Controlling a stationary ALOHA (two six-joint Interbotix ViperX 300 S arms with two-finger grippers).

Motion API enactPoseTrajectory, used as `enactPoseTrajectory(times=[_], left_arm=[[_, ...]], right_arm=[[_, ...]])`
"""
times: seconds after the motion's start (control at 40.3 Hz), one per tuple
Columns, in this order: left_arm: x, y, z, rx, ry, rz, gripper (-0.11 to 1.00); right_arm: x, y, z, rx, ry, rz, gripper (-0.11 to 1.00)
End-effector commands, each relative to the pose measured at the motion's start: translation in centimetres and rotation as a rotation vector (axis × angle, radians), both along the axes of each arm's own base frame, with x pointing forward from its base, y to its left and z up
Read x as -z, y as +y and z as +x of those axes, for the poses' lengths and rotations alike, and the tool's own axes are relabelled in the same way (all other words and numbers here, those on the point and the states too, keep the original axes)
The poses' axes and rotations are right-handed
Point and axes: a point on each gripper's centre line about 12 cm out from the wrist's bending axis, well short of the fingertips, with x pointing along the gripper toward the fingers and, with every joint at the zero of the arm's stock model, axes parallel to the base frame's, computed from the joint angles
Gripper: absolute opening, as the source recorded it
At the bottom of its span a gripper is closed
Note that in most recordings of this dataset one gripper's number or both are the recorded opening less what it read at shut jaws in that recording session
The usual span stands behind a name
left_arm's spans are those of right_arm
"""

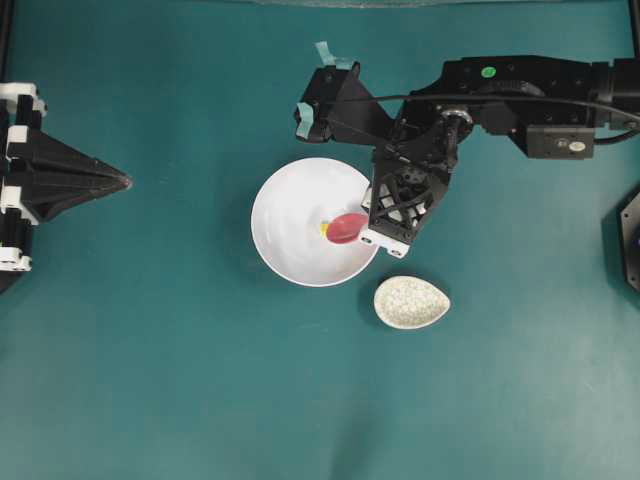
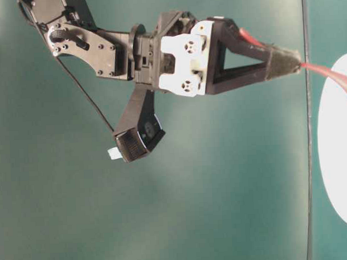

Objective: Scoop the yellow hexagonal prism block from the bowl with a spoon using the right arm.
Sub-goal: 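Lower the spoon into the bowl and push it toward the yellow block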

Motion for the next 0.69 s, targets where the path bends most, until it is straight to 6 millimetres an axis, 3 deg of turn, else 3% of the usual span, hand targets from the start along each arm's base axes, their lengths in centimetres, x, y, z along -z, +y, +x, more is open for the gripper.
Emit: enactPoseTrajectory(times=[0.0,0.67], left_arm=[[-1.0,0.0,0.2,-0.001,-0.024,0.007,0.01],[-1.1,0.1,0.2,-0.002,-0.026,0.005,0.01]], right_arm=[[-1.1,0.0,0.2,-0.003,-0.017,-0.003,0.24],[0.8,-0.3,1.0,-0.007,-0.004,-0.013,0.24]])
